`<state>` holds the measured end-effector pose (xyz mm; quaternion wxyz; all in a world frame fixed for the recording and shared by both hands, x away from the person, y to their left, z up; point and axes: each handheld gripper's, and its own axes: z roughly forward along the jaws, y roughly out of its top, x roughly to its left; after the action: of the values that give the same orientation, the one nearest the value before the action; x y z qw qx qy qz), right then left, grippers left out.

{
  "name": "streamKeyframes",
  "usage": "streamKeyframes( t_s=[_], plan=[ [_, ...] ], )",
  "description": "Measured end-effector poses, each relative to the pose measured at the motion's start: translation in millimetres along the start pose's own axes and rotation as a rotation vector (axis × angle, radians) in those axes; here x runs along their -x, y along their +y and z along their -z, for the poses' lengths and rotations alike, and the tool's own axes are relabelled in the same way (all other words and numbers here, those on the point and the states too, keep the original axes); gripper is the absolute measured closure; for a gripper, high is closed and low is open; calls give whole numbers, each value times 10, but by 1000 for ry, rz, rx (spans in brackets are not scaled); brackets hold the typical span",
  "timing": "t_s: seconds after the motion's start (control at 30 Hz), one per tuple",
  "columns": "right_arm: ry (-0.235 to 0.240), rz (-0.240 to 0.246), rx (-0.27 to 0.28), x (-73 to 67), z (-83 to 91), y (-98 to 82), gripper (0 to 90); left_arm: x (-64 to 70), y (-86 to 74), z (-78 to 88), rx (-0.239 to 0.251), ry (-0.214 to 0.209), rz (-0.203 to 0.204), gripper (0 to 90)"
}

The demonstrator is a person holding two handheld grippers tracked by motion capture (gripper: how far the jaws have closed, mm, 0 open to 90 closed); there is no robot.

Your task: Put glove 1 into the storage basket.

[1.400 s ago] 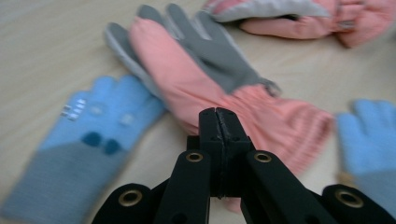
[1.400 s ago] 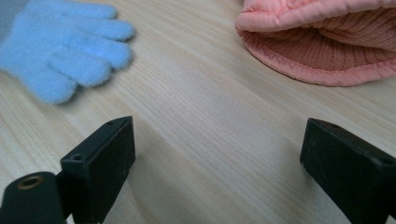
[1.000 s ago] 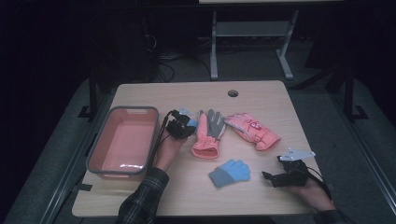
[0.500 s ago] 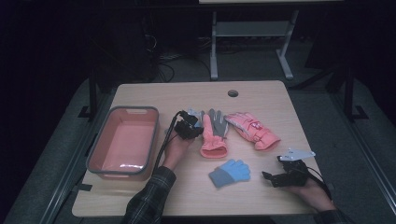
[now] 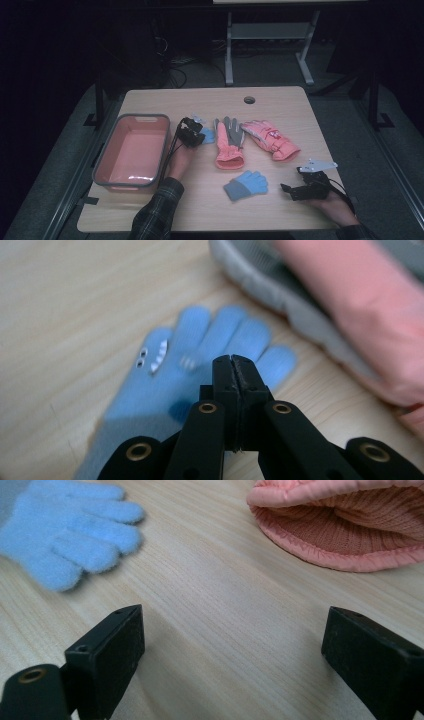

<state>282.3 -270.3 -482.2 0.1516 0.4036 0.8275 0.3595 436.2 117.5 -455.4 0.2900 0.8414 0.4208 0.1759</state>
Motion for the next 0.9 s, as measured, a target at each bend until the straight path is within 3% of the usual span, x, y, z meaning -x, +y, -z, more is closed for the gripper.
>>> streamKeyframes(
  t_s=[0.2, 0.43, 0.53, 0.67, 0.9],
  plan=[
    [0, -1, 0, 0, 0, 0, 95, -1, -40, -2, 3, -27, 7, 893],
    [0, 0, 0, 0, 0, 0, 95, 196, -62, 33, 3, -98, -11, 893],
    [0, 0, 0, 0, 0, 0, 95, 239, -72, 47, 1, -115, -12, 893],
    [0, 1, 0, 1, 0, 0, 95, 284, -98, 89, 1, -170, -1, 892],
    [0, 2, 0, 1, 0, 0, 95, 138, -116, 219, 33, -109, 8, 758]
  ],
)
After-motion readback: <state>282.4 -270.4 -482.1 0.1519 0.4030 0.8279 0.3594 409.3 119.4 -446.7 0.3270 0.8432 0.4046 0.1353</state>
